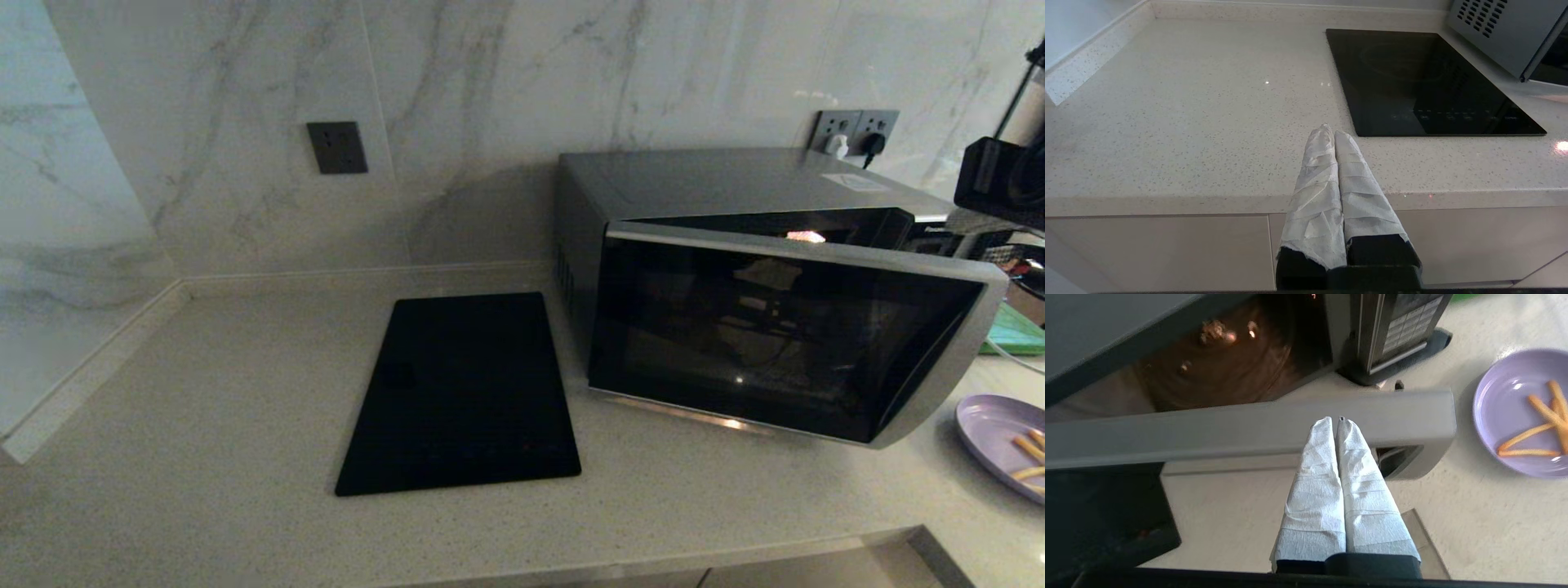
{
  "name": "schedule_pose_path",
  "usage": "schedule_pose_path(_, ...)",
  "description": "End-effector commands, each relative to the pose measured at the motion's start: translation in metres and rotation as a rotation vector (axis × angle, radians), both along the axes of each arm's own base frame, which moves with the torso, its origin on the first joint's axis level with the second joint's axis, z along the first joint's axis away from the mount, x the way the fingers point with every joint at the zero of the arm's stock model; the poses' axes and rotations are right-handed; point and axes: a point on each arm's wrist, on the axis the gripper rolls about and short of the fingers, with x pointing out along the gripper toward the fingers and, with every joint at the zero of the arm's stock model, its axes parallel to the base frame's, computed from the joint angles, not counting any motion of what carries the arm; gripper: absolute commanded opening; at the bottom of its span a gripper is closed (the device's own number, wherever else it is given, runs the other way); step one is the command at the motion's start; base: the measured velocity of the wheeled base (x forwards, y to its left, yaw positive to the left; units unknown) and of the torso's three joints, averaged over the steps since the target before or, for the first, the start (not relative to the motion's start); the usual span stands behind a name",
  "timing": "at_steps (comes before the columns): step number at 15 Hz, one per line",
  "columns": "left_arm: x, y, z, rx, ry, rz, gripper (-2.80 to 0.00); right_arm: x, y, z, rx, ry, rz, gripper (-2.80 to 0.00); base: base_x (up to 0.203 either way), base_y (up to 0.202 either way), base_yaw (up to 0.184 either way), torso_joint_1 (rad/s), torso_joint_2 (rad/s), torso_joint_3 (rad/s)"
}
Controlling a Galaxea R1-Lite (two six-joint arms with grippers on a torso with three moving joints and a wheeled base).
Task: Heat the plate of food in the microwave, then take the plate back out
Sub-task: Open the microwave oven
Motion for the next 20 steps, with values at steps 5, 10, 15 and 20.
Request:
schedule_pose_path(5,0.0,0.0,0.0,-0.001,0.001,0.001,-2.8,0.023,-0.002,-0.006,-0.111,-0.047,-0.143,-2.8,0.0,0.0,0.0,0.0,0.0,0.0)
schedule_pose_path(10,0.0,0.0,0.0,-0.001,0.001,0.001,-2.8,0.052,-0.003,-0.039,-0.182,-0.024,-0.155,-2.8,0.0,0.0,0.0,0.0,0.0,0.0)
schedule_pose_path(15,0.0,0.0,0.0,-0.001,0.001,0.001,-2.8,0.052,-0.001,-0.051,-0.195,0.022,-0.141,-2.8,0.0,0.0,0.0,0.0,0.0,0.0)
schedule_pose_path(20,0.0,0.0,0.0,-0.001,0.001,0.001,-2.8,0.016,0.023,-0.032,-0.182,-0.019,-0.046,-2.8,0.0,0.0,0.0,0.0,0.0,0.0)
